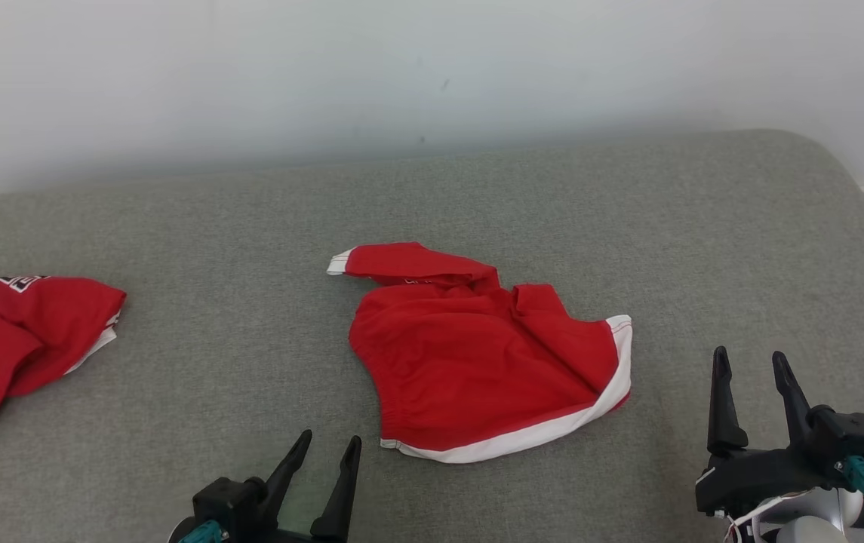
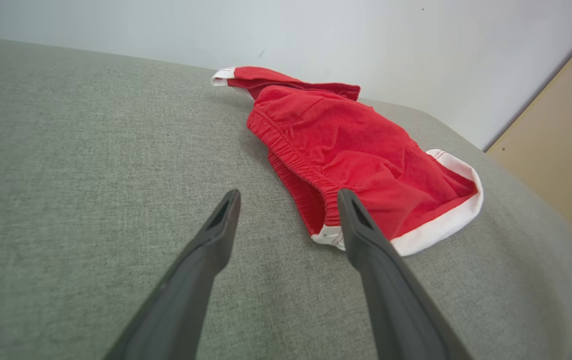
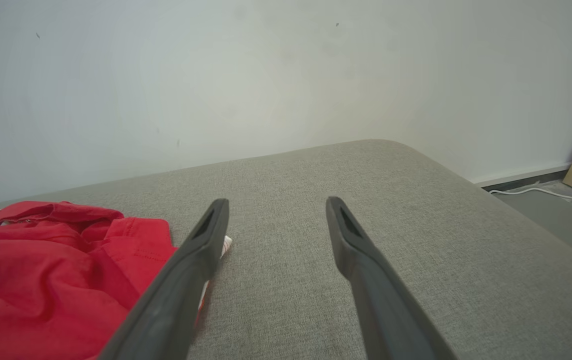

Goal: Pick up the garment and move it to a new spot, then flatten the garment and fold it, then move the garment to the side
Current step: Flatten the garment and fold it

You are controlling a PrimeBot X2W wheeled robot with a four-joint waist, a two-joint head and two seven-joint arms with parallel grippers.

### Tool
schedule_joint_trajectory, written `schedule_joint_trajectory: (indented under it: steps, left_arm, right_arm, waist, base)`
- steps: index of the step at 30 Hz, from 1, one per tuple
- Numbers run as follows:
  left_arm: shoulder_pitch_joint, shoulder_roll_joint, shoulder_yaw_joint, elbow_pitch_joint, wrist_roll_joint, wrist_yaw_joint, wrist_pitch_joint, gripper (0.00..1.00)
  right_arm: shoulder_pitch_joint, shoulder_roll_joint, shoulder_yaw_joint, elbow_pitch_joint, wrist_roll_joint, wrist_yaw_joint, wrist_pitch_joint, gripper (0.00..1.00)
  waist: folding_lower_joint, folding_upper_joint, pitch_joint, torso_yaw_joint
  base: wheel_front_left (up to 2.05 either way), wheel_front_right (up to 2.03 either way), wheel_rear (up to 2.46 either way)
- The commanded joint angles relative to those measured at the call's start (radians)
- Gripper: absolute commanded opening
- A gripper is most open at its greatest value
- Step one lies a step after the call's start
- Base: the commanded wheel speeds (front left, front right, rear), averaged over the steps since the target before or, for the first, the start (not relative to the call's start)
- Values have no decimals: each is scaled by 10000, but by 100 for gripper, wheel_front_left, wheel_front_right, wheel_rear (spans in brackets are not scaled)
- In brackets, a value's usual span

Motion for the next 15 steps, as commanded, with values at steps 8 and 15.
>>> schedule_joint_trajectory:
  steps: [8, 15]
  left_arm:
    - [-514, 14, -646, 606, -324, -99, -11, 100]
    - [-817, 12, -886, 932, -478, -73, -11, 100]
  right_arm:
    - [202, 3, 644, -437, 224, -3, -4, 100]
    - [119, 2, 1000, -476, 288, -3, -4, 100]
  waist:
    - [-1, 0, 370, -797]
    - [-1, 0, 444, -1113]
  base:
    - [0, 0, 0]
    - [0, 0, 0]
